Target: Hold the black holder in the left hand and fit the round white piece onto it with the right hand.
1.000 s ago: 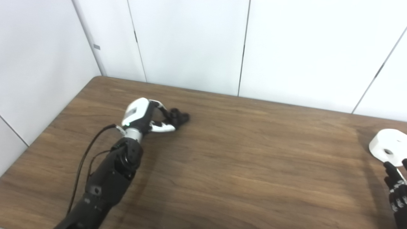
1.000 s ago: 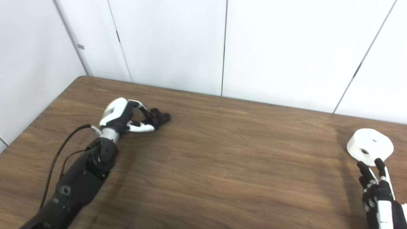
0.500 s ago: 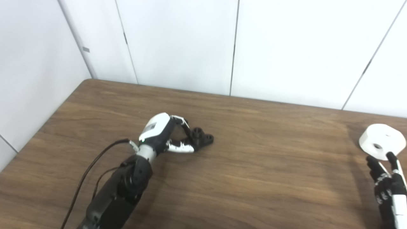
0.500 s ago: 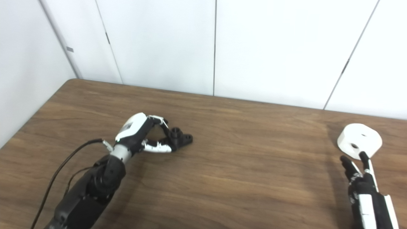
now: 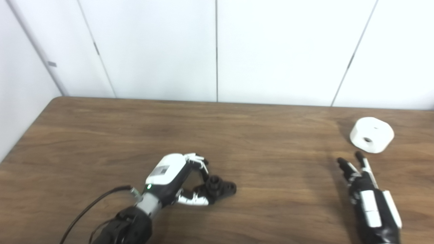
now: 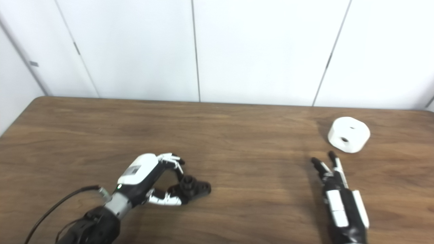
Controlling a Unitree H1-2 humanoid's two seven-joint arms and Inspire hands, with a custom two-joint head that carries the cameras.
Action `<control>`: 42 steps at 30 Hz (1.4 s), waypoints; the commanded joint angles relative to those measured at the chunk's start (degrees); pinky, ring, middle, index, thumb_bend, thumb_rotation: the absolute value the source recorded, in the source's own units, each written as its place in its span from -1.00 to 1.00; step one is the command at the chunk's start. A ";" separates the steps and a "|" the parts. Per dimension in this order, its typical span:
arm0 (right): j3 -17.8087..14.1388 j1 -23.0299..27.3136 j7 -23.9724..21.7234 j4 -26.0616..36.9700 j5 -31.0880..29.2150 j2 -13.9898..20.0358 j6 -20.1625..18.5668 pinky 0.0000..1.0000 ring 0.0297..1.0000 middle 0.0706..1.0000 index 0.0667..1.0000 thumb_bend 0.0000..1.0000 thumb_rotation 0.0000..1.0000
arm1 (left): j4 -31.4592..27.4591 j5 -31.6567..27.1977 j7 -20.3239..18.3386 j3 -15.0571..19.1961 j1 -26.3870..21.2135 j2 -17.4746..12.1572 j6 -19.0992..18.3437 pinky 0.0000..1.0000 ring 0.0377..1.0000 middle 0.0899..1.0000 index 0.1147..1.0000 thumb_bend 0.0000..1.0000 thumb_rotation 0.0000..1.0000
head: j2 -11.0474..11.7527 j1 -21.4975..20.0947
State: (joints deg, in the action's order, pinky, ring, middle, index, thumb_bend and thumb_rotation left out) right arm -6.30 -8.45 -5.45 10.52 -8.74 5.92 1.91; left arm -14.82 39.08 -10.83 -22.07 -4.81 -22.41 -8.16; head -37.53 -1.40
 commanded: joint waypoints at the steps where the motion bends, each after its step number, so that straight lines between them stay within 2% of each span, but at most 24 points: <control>1: 0.36 -0.42 1.17 2.93 0.66 -1.41 -0.23 1.00 0.86 0.74 1.00 0.22 0.68 | -0.70 -0.02 -3.31 -1.58 1.52 -0.65 1.10 0.61 0.74 0.55 -0.16 0.04 -0.90 | -0.34 -0.63; 5: 1.15 -0.45 2.04 3.87 1.35 -1.67 -0.98 1.00 0.88 0.76 1.00 0.19 0.71 | -1.75 -0.45 -4.79 -2.44 2.82 0.00 1.34 0.64 0.78 0.57 -0.16 0.04 -0.90 | -0.72 -1.77; 17: 1.80 -1.23 3.75 6.58 1.84 -1.37 -2.23 1.00 0.90 0.77 1.00 0.15 0.65 | -1.22 3.44 -4.47 -4.82 5.31 1.33 3.89 0.71 0.77 0.58 -0.16 0.04 -0.90 | -1.68 -4.91; 23: 0.75 -0.78 4.42 7.64 0.46 -1.49 -3.54 1.00 0.93 0.81 1.00 0.14 0.51 | -0.68 4.47 -3.60 -4.87 5.91 1.52 5.06 0.78 0.78 0.58 -0.16 0.04 -0.90 | -1.80 -6.82; 34: -0.24 -0.83 5.74 10.83 1.33 -0.68 -4.67 1.00 1.00 0.99 0.97 0.06 0.58 | -1.51 5.38 -4.05 -4.14 7.29 0.20 6.60 0.76 0.76 0.57 -0.16 0.04 -0.90 | -1.16 -12.76; 39: -2.46 -0.27 7.08 13.14 1.18 -0.08 -6.13 1.00 1.00 0.99 0.97 0.03 0.58 | -1.80 5.35 -3.74 -3.25 8.00 -0.51 7.60 0.74 0.74 0.55 -0.16 0.04 -0.90 | -1.03 -14.81; 42: -4.03 0.88 7.73 14.53 2.11 1.31 -7.86 1.00 1.00 1.00 0.90 0.09 0.52 | -1.76 5.25 -3.62 -2.66 8.27 -0.88 8.33 0.73 0.74 0.54 -0.16 0.04 -0.90 | -0.78 -15.61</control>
State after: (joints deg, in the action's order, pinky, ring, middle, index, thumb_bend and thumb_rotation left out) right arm -9.62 -8.53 2.03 22.63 -7.18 6.30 -5.98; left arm -17.85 42.46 -11.90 -24.75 1.56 -21.13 0.80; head -38.23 -16.96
